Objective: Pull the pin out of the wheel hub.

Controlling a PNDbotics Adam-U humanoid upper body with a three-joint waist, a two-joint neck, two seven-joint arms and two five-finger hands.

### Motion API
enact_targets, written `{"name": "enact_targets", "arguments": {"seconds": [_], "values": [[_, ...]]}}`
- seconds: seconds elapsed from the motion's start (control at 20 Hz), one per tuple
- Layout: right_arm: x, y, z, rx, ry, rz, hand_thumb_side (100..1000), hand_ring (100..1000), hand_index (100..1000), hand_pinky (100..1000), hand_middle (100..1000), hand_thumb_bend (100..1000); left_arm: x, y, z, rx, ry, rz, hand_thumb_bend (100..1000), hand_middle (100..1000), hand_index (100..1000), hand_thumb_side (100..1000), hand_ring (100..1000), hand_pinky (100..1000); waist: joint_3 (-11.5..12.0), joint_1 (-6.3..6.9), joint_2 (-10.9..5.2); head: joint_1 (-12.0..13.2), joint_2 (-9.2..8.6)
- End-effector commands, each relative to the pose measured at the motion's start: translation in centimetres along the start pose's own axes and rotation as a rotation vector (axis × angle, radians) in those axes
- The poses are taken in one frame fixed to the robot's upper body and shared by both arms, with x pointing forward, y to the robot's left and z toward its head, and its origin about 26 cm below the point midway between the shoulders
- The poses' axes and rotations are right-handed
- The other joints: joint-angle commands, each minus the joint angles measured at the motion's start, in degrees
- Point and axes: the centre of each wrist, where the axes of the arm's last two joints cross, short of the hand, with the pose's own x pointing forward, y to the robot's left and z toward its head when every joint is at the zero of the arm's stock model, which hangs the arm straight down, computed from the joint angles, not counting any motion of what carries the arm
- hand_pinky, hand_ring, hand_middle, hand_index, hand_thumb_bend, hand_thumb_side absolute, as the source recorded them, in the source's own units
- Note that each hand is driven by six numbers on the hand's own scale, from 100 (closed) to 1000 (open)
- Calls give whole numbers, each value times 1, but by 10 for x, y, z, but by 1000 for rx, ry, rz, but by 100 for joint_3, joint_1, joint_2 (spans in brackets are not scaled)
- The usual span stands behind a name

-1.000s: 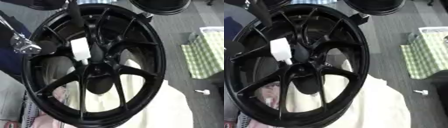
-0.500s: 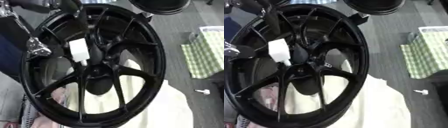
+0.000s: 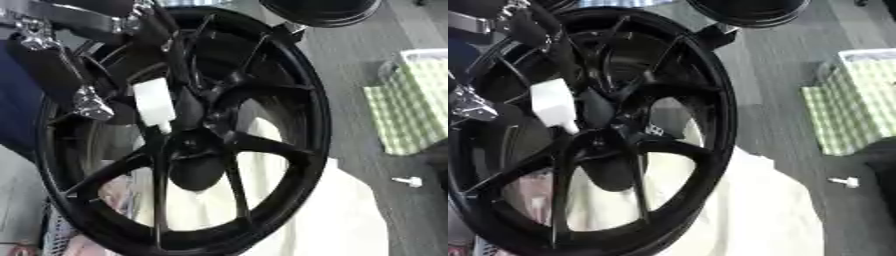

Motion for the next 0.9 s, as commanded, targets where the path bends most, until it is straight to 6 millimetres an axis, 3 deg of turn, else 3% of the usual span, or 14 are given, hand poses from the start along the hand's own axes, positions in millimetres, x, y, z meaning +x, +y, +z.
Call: {"name": "enact_targets", "arguments": {"seconds": [0.05,0.5,0.9], "values": [[9,-4,-5,-17,-37,-2,465,648,663,608,549,100,-2,6,6,-19,11,-59,465,730,796,100,822,860,-20,6,-91,-45,-107],[9,-4,-4,-28,-36,-8,469,647,662,607,548,100,-12,-4,0,-59,37,-66,491,751,801,100,836,867,-60,38,-44,-49,-161],[9,-3,-4,-40,-30,-15,476,645,662,605,547,100,-19,-13,-5,-85,34,-63,413,680,752,100,808,861,-82,49,11,-15,-185]]}}
